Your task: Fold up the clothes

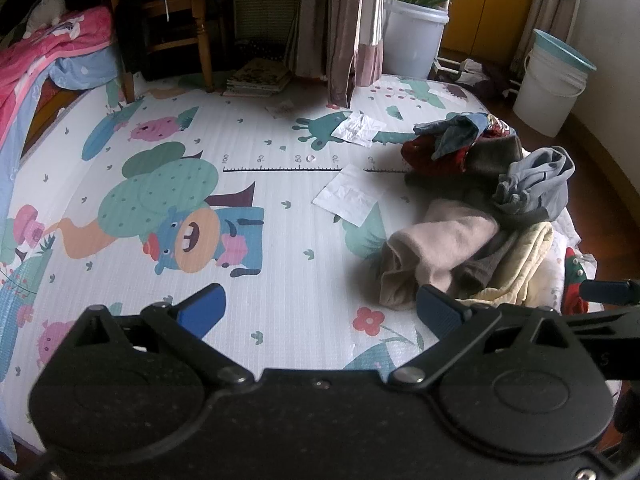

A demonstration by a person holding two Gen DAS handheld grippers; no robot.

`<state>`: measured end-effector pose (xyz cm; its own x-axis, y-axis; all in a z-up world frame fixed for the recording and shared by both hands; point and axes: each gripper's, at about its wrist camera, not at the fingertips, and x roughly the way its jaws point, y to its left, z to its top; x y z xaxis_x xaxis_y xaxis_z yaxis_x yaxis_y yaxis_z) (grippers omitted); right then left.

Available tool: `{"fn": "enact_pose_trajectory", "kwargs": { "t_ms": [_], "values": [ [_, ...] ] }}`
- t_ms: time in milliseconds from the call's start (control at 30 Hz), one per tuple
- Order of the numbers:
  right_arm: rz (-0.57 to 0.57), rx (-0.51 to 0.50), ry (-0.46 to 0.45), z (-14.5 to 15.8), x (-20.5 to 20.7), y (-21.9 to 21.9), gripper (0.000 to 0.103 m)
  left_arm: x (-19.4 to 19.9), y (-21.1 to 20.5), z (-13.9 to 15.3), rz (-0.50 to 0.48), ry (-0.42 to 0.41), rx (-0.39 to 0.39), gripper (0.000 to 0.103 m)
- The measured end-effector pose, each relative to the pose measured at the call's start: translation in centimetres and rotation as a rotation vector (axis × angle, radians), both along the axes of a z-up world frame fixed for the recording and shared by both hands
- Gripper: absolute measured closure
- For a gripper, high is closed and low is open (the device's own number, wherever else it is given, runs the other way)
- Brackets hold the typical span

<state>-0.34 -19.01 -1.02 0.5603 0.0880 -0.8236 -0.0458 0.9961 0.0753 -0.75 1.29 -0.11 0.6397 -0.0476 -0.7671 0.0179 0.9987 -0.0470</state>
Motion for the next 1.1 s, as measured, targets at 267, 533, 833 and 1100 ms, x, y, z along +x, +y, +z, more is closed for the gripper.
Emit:
{"fn": "enact_pose_trajectory", "kwargs": {
  "t_ms": [267,533,833,1100],
  "values": [
    [0.0,-0.007,0.006,-0.3,0.1,0.0,0.0,0.2,-0.2,0.0,-0.007,0.006,0.003,0.0],
    [-0.023,-0.025,0.009,-0.6,1.0,-1.0,0.0,1.1,-0.1,-0.6,0.011,0.025,-0.05,0.0],
    [-0.131,0.046,-0.021,1.0,5.2,-7.5,0.0,2.3,-1.8,-1.1,-0.003,-0.05,-0.207,0.0],
    [-0.046,0.067,-0.148,4.8,7.1,-10.6,0.0,6.6,-6.2,-3.5,-0.235,-0.062,-0.137,0.001]
  ]
}}
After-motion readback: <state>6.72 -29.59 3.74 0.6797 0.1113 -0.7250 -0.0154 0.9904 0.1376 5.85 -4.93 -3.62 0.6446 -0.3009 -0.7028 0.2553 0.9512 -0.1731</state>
